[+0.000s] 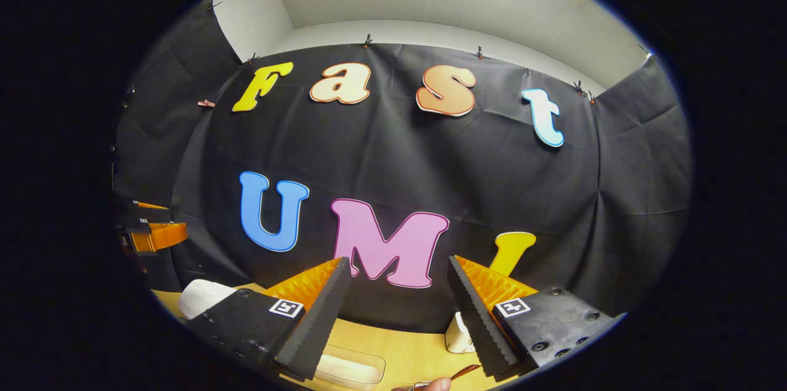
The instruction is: Close the left gripper, press the button to open the rice cooker; take a wooden spoon from the chopstick holder with the right hand, scoop a spoonful of rice and pour it into the rice cooker, then put the wooden spoon back into the chopstick holder.
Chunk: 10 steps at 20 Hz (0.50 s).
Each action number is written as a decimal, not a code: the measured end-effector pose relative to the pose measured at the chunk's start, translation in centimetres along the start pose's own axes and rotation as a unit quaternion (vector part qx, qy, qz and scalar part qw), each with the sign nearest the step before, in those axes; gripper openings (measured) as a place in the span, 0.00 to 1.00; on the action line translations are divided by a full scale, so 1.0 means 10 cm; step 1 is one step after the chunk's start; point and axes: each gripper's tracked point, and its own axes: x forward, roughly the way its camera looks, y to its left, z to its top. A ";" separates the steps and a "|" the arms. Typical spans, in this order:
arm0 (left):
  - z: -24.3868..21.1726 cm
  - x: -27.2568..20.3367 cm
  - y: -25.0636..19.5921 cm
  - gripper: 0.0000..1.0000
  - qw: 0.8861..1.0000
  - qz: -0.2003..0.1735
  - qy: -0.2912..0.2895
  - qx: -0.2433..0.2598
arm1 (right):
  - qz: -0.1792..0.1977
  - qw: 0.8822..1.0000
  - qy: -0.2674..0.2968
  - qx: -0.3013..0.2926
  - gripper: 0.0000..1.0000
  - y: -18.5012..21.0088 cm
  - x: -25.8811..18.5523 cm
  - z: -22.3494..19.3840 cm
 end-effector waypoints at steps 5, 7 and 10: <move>-0.04 0.01 0.02 0.95 1.000 0.003 0.006 0.000 | -0.001 1.000 0.003 0.002 0.90 0.01 0.02 -0.01; -0.08 0.03 0.01 0.93 1.000 -0.002 0.018 -0.004 | -0.003 1.000 0.006 0.006 0.90 0.01 0.00 -0.02; -0.17 0.05 -0.07 0.53 0.999 -0.030 0.043 -0.014 | -0.008 1.000 0.008 0.008 0.90 -0.03 0.01 -0.04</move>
